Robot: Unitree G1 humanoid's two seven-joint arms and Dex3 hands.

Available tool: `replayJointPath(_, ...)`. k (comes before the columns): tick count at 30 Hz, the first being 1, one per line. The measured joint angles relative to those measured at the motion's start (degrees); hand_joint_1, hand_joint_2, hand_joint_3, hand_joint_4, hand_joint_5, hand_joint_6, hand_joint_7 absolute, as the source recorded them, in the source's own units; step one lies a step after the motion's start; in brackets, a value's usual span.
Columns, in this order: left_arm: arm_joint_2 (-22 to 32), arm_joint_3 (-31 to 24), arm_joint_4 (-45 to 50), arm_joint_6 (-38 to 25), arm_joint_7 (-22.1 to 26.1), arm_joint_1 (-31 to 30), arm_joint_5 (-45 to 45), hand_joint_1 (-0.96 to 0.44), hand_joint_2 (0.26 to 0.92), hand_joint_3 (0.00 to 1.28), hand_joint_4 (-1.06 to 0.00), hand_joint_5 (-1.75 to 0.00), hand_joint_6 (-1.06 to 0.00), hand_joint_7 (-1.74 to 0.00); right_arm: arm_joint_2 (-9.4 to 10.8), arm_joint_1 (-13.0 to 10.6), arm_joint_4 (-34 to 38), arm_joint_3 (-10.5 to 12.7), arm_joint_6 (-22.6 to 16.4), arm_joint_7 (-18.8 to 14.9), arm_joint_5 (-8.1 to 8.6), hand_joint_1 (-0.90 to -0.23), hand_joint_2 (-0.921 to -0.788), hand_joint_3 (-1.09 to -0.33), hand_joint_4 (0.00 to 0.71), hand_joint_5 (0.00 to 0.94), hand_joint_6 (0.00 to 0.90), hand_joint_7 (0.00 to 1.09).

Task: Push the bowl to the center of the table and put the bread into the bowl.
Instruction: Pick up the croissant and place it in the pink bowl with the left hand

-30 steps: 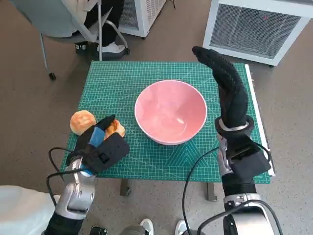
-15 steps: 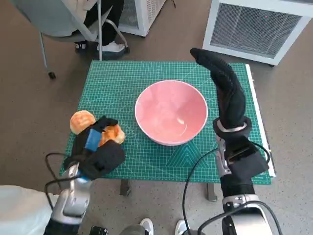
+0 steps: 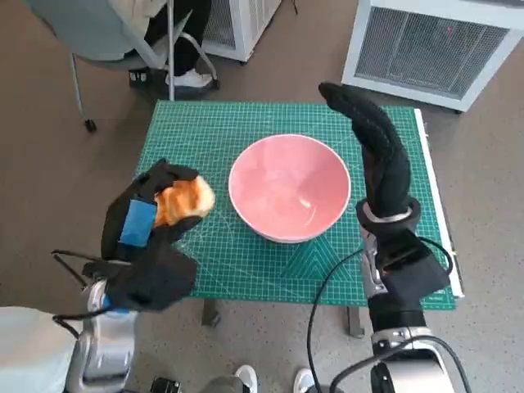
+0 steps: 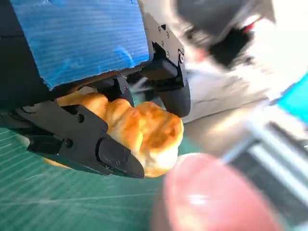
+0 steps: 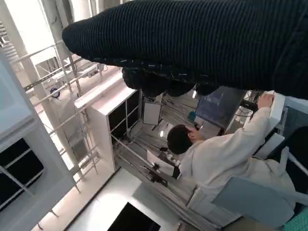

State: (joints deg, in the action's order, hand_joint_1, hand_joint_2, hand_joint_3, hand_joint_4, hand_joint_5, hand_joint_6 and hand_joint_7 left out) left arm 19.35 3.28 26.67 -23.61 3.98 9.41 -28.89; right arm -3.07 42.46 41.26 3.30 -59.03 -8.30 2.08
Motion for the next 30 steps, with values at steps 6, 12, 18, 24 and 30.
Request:
replayJointPath(6,-0.6,0.8,1.1,2.5,0.0,3.3,0.1,0.0,0.92,0.03,-0.77,-1.04,-0.62,-1.21,0.0,-0.6,0.0,0.1,0.0,0.0,0.06,-0.538,-0.921,-0.862,0.295,0.013,-0.001,0.73)
replayJointPath(12,-1.1,2.9,-1.9,6.8,0.3,10.9,0.1,0.0,0.92,0.02,-0.78,-1.04,-0.63,-1.19,0.0,-0.7,-0.1,0.1,0.0,0.0,0.15,-0.529,-0.921,-0.861,0.295,0.013,-0.001,0.73)
replayJointPath(18,-2.3,6.3,-9.6,11.5,0.3,20.3,-0.4,0.0,0.92,0.02,-0.77,-1.04,-0.65,-1.19,0.0,-0.8,-0.2,0.3,-0.1,0.0,0.41,-0.529,-0.921,-0.858,0.296,0.014,-0.001,0.73)
replayJointPath(24,-3.8,10.3,-22.5,16.3,0.1,27.9,-0.8,0.0,0.92,0.04,-0.75,-1.05,-0.63,-1.21,0.0,-0.9,-0.2,0.5,-0.1,0.0,0.42,-0.528,-0.921,-0.855,0.296,0.015,-0.001,0.73)
replayJointPath(30,-4.8,13.0,-35.6,18.3,2.0,33.2,-0.5,0.0,0.92,0.06,-0.71,-1.09,-0.62,-1.23,-0.4,-0.9,-0.2,1.0,-0.3,0.0,0.45,-0.528,-0.921,-0.853,0.298,0.016,-0.001,0.72)
